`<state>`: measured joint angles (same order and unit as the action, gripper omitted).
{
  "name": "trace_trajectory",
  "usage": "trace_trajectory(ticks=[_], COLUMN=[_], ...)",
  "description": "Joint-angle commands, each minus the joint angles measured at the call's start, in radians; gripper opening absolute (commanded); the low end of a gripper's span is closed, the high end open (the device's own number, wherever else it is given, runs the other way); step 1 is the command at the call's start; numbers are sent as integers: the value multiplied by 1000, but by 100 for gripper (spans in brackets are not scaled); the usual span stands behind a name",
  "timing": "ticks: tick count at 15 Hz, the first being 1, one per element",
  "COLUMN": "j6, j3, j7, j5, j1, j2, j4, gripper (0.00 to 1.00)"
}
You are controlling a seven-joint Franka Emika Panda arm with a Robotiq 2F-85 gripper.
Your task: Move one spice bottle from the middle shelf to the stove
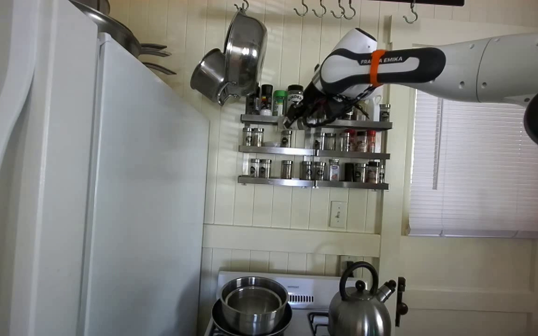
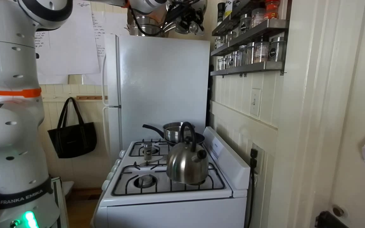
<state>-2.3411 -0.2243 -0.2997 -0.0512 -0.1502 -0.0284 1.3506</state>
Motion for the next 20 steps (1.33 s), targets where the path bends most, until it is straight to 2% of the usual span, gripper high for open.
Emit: trace_trajectory(ticks=[1,5,6,7,8,11,15,18,19,20], j6=[0,-4,8,19,19,11,0,-27,3,2], j3=[10,100,102,109,189,228,258,240,273,274], j7=[-52,-108,-115,-59,-3,107,218,318,256,264], j5=[277,588,658,648,589,496,502,473,483,477], j1=[-23,30,8,-5,67,65,92,86,111,113], j2=[137,275,304,333,356,438,483,503,458,460], j4=[153,344,391,442,494,663,805,881,807,820], gripper=[19,19,19,19,19,19,19,19,19,44])
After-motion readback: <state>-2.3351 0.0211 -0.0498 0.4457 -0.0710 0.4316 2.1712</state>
